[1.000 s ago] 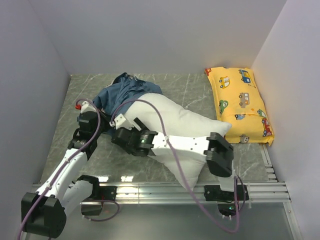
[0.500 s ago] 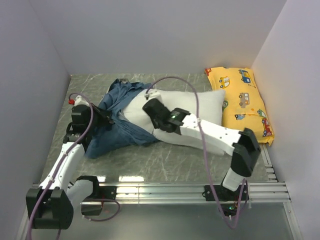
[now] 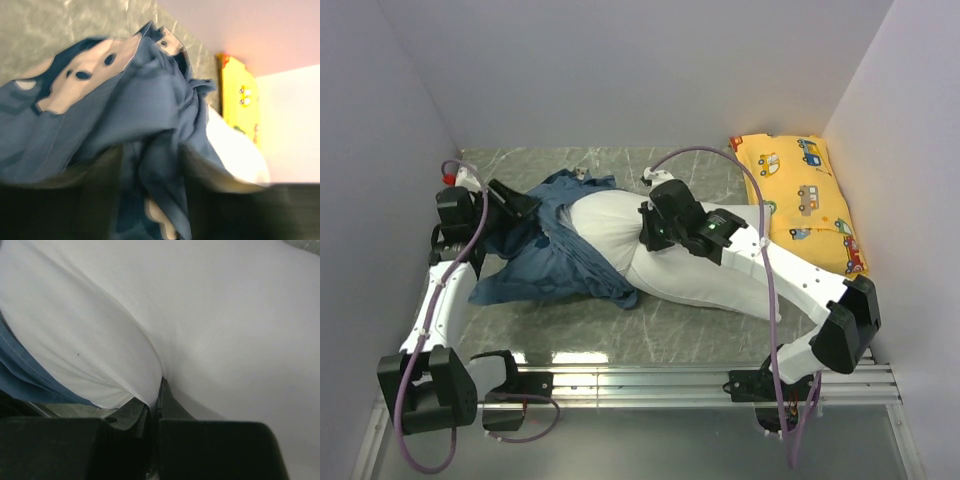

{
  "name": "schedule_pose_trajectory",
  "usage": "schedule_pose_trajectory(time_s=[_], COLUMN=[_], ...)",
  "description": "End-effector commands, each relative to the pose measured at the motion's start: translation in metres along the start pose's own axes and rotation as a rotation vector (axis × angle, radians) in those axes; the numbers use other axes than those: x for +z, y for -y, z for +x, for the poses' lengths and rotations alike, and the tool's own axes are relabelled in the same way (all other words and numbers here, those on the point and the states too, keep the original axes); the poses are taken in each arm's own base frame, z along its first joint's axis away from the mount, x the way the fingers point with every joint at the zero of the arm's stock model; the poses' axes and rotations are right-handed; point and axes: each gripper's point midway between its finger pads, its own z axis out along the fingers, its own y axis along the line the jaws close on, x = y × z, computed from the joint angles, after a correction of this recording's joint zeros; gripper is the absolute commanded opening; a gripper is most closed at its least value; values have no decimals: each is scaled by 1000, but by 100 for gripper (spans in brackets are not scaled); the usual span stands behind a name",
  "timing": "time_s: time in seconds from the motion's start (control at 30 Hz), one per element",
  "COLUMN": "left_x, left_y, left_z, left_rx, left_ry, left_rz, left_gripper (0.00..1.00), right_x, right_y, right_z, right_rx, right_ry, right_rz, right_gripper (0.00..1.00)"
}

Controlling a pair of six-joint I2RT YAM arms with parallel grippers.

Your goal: Remove the pillowcase from the pillow

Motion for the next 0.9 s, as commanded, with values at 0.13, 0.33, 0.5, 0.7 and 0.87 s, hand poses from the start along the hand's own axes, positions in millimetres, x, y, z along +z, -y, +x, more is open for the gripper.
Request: schedule_pose_trajectory(time_s=[0.13,0.33,0.5,0.7,0.87], left_x=[-26,-67,-77,-72,-64], left_y=[50,18,-22,-42,-56], left_z=[-16,-23,-10,-7,-13], left_rx=[244,251,226,179,82], left_ry=[125,272,282,310,316], left_rz=[-73,-265,-400,-438,-403], left_gripper=[81,82,88,96,95], right_x=[26,38,40,34,28], right_y=[-4,-1,5,9,12], right_z=[-49,-72,-86,-87,-81], right_rx=[107,162,210,212,211], right_ry=[60,67,71,78,80], right_rz=[-50,-91,-129,-125,-127], right_gripper=[0,0,0,0,0])
